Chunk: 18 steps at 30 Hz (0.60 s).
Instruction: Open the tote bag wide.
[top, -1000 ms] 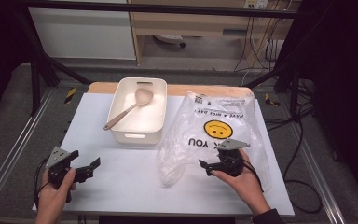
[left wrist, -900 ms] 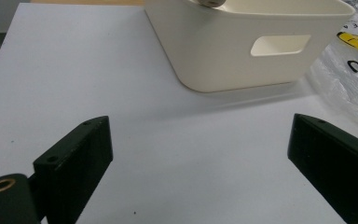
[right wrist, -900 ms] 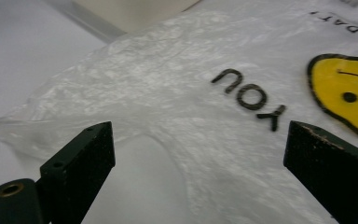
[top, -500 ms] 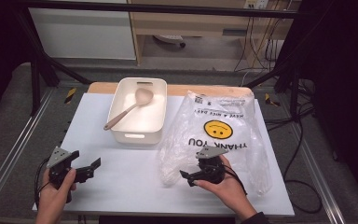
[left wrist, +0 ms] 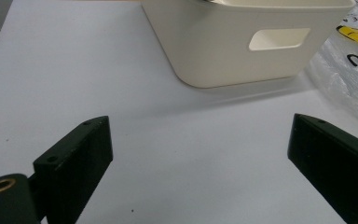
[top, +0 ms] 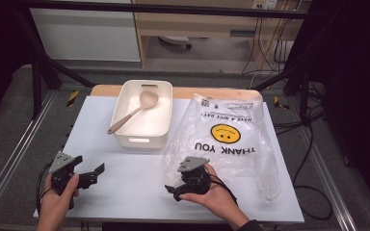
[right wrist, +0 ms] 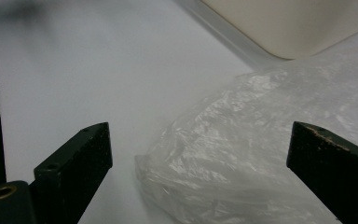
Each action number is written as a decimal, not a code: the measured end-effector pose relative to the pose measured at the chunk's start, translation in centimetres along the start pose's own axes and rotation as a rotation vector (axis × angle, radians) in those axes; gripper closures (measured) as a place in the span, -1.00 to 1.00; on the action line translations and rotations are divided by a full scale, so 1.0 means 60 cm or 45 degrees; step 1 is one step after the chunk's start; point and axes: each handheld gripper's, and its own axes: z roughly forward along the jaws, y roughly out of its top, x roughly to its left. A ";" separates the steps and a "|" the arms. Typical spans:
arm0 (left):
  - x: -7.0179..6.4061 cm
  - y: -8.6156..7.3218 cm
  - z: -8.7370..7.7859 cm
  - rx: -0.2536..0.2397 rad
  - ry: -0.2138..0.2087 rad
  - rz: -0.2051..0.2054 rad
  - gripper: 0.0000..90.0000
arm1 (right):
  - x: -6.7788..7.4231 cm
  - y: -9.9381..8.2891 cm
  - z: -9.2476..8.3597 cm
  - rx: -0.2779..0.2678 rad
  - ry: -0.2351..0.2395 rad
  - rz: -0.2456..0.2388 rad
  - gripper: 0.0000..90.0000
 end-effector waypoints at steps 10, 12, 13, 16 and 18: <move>-0.001 0.000 0.001 0.004 -0.007 0.011 -0.86 | 0.008 -0.020 0.033 0.117 0.016 -0.034 -0.80; -0.002 0.000 0.001 0.005 -0.008 0.013 -0.86 | 0.006 -0.025 0.036 0.141 0.017 -0.037 -0.73; -0.002 0.000 0.001 0.005 -0.008 0.013 -0.86 | 0.006 -0.025 0.036 0.141 0.017 -0.037 -0.73; -0.002 0.000 0.001 0.006 -0.007 0.014 -0.86 | 0.004 -0.029 0.037 0.159 0.013 -0.047 -0.59; -0.002 0.000 0.001 0.007 -0.005 0.016 -0.86 | -0.002 -0.031 0.033 0.138 0.007 -0.034 -0.33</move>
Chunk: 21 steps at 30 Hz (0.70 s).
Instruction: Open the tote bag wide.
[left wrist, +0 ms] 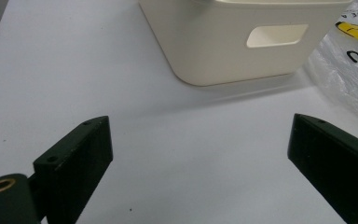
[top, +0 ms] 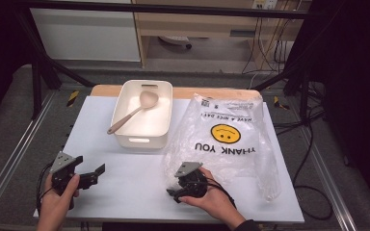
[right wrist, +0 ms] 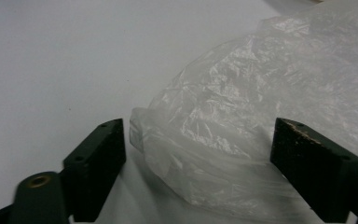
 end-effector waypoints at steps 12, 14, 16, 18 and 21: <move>-0.001 -0.001 0.002 0.013 0.005 0.001 -0.86 | -0.030 0.002 -0.002 -0.052 0.010 0.144 0.92; 0.000 -0.001 0.002 0.013 0.005 0.000 -0.86 | -0.036 0.006 -0.003 -0.070 -0.013 0.158 0.93; 0.000 -0.001 0.002 0.014 0.005 -0.001 -0.86 | -0.038 0.007 -0.005 -0.083 -0.023 0.166 0.94; 0.000 -0.001 0.002 0.014 0.004 -0.001 -0.86 | -0.044 0.009 -0.008 -0.107 -0.035 0.192 0.94; 0.000 -0.001 0.002 0.015 0.003 -0.001 -0.86 | -0.054 0.015 -0.018 -0.153 -0.045 0.235 0.94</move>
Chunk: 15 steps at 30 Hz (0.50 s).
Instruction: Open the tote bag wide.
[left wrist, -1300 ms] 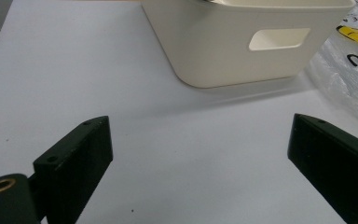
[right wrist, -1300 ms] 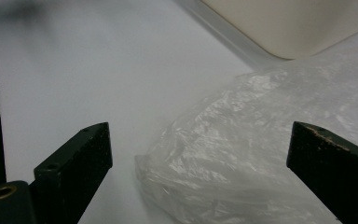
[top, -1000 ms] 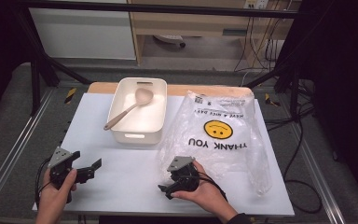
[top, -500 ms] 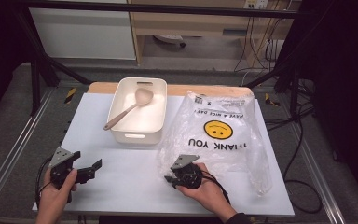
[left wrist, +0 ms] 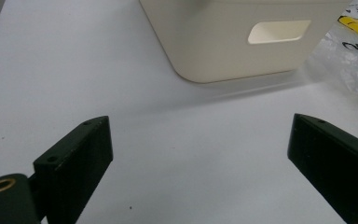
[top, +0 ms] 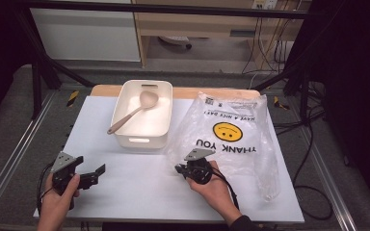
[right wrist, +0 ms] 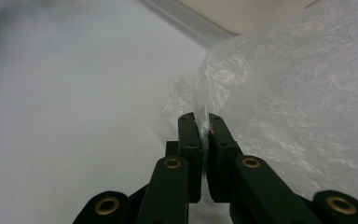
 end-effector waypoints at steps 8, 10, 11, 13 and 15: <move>0.000 0.000 -0.002 -0.002 0.006 0.002 -0.86 | -0.013 0.021 -0.029 -0.108 0.004 0.044 0.94; 0.001 0.000 -0.002 -0.001 0.007 -0.003 -0.86 | -0.017 0.029 -0.035 -0.136 0.005 0.057 0.94; 0.001 0.000 -0.002 -0.001 0.007 -0.003 -0.86 | -0.018 0.031 -0.038 -0.144 0.004 0.068 0.94; 0.002 0.000 -0.003 -0.003 0.009 -0.001 -0.86 | -0.020 0.035 -0.040 -0.159 0.003 0.072 0.94; 0.002 0.000 -0.003 -0.003 0.010 -0.002 -0.86 | -0.023 0.043 -0.044 -0.164 -0.005 0.071 0.94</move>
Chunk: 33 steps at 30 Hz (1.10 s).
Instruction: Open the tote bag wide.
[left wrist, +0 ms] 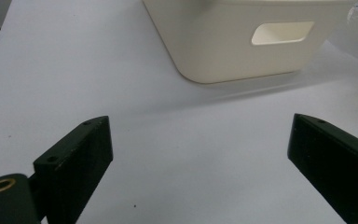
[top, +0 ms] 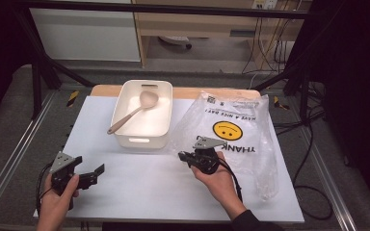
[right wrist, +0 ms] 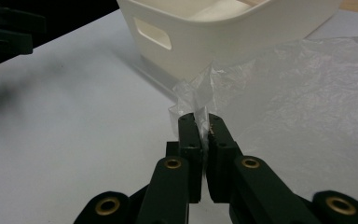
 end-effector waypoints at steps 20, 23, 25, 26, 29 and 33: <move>-0.002 0.000 0.000 0.003 -0.005 0.009 -0.86 | -0.015 0.085 -0.005 -0.092 -0.035 0.001 0.94; -0.002 0.000 0.000 0.001 -0.006 0.011 -0.86 | -0.017 0.096 0.003 -0.098 -0.039 0.005 0.95; -0.002 0.000 0.000 0.002 -0.006 0.013 -0.86 | -0.016 0.104 0.010 -0.099 -0.038 0.009 0.94; -0.002 0.000 0.000 0.003 -0.008 0.013 -0.86 | -0.016 0.106 0.014 -0.095 -0.038 0.011 0.95; -0.003 0.001 0.000 0.005 -0.010 0.012 -0.86 | -0.015 0.115 0.025 -0.094 -0.039 0.017 0.95; -0.002 0.001 0.000 0.001 -0.009 0.014 -0.86 | -0.008 0.139 0.039 -0.135 -0.052 0.019 0.95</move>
